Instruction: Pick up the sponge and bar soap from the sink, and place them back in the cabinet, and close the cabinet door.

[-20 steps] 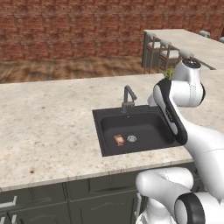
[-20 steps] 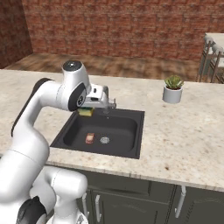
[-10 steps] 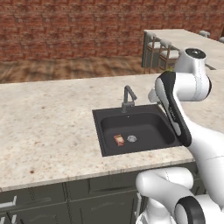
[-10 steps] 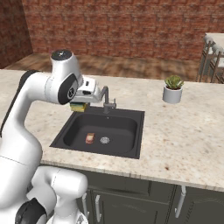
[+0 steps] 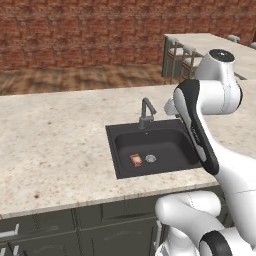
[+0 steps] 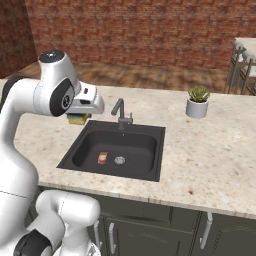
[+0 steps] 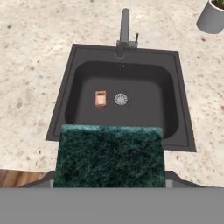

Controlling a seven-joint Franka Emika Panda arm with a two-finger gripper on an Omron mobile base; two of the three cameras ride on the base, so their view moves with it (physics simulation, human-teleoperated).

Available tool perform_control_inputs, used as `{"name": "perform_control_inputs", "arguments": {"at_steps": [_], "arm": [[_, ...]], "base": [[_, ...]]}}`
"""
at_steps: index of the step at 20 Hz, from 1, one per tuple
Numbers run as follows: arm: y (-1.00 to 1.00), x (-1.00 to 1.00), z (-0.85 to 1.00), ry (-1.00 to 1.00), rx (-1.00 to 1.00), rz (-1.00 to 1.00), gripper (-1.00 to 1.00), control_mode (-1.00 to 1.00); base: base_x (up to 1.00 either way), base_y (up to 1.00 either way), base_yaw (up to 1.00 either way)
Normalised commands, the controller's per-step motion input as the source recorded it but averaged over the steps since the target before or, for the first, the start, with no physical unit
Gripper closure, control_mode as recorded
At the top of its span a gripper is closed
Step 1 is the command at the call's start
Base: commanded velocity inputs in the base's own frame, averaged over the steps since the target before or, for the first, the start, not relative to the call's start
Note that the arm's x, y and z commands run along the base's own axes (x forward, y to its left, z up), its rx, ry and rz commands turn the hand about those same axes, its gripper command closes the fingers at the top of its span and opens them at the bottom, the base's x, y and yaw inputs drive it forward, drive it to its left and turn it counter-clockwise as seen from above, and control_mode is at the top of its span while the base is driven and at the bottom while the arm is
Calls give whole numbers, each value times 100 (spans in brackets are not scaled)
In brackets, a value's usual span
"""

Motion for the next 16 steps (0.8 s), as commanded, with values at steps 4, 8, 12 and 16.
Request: {"name": "perform_control_inputs", "arguments": {"at_steps": [4,8,12,16], "arm": [[-2,-4,29,0,0,0,100,-100],[-5,-6,40,0,0,0,100,-100],[-7,-8,17,0,0,0,100,-100],[-12,-19,0,0,0,0,100,-100]], "base": [[0,0,0],[0,0,0],[0,0,0],[0,0,0]]}}
